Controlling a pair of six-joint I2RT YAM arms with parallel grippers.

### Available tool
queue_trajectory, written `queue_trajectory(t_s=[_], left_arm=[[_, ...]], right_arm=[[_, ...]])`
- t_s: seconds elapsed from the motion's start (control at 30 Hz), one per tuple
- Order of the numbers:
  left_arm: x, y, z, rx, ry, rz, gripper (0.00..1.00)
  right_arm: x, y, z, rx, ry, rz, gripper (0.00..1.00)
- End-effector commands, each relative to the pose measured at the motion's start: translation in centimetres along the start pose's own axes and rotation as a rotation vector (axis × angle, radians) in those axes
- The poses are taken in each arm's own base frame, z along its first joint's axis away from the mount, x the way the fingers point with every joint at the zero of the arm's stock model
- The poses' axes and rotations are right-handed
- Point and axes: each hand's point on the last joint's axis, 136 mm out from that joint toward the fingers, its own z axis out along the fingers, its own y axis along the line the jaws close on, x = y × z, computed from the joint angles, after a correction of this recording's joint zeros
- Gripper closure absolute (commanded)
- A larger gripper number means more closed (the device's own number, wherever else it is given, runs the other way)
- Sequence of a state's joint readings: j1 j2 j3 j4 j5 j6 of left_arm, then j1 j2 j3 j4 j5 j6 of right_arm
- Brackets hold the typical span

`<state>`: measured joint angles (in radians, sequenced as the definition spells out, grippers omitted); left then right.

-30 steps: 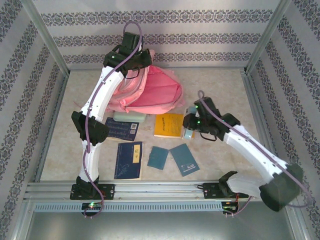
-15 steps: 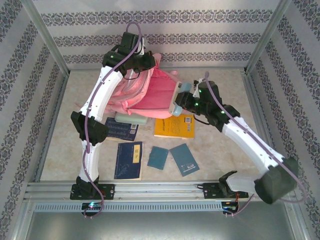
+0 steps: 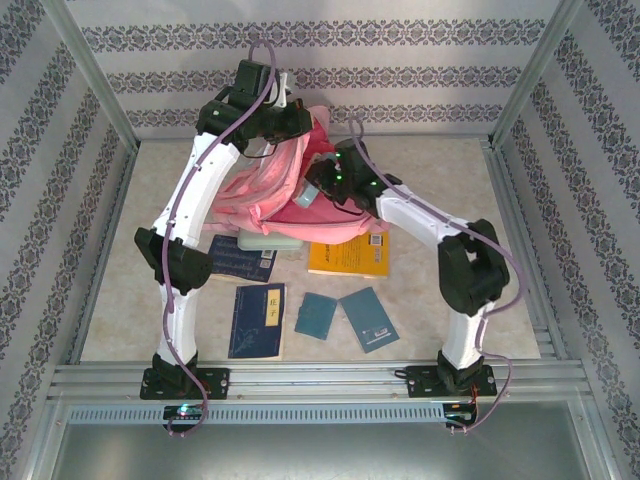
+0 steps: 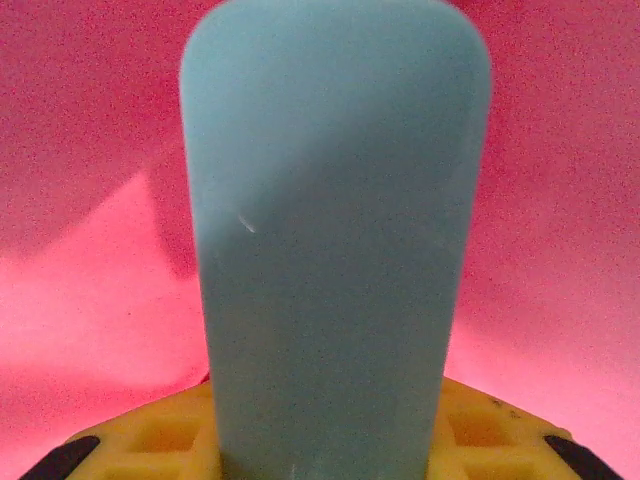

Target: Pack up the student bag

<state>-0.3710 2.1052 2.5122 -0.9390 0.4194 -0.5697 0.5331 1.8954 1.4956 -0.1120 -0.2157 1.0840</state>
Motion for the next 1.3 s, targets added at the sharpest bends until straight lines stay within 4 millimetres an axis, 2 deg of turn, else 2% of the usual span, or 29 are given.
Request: queue_trajectory(t_s=[0.0, 0.07, 0.13, 0.2, 0.3, 0.5, 0.7, 0.83, 0.93, 1.03, 1.1, 1.17, 1.27], left_arm=[[-3.5, -5.2, -5.8, 0.143, -0.154, 0.069, 1.00], [-3.7, -5.1, -5.6, 0.144, -0.159, 0.066, 1.00], [-3.9, -5.2, -5.4, 0.150, -0.160, 0.060, 1.00], [-4.0, -5.2, -5.3, 0.152, -0.159, 0.058, 1.00], [-4.2, -5.1, -5.1, 0.149, -0.161, 0.058, 1.00], [-4.8, -4.2, -5.1, 0.129, -0.174, 0.050, 1.00], [-6.0, -2.3, -5.2, 0.064, -0.213, 0.036, 1.00], [-6.8, -1.0, -5.2, 0.008, -0.247, 0.025, 1.00], [-7.4, 0.4, -5.3, -0.051, -0.276, 0.002, 1.00], [-8.0, 1.7, -5.4, -0.107, -0.311, -0.030, 1.00], [-8.4, 2.4, -5.3, -0.135, -0.330, -0.039, 1.00], [-8.8, 2.9, -5.3, -0.150, -0.343, -0.040, 1.00], [-9.2, 3.8, -4.9, -0.158, -0.349, -0.059, 1.00]], right_arm=[[0.1, 5.7, 1.2, -0.150, -0.018, 0.014, 0.69], [1.3, 6.6, 2.7, -0.170, 0.011, 0.024, 0.62], [2.5, 7.1, 4.3, -0.190, 0.038, 0.039, 0.41], [3.5, 6.9, 5.3, -0.189, 0.079, 0.047, 0.26], [3.5, 6.2, 4.9, -0.172, 0.065, 0.032, 0.17], [1.9, 5.9, 2.1, -0.202, 0.048, -0.039, 0.17], [2.0, 6.7, -3.9, -0.199, 0.009, -0.324, 0.21], [2.7, 6.6, -7.6, -0.262, -0.048, -0.510, 0.29], [4.7, 6.1, -9.3, -0.339, -0.037, -0.781, 0.29], [7.1, 4.3, -10.7, -0.369, -0.034, -1.072, 0.28], [8.4, 3.2, -11.3, -0.394, -0.027, -1.200, 0.27], [10.4, 2.1, -11.4, -0.431, -0.008, -1.352, 0.27], [13.3, 0.2, -10.4, -0.425, 0.062, -1.555, 0.26]])
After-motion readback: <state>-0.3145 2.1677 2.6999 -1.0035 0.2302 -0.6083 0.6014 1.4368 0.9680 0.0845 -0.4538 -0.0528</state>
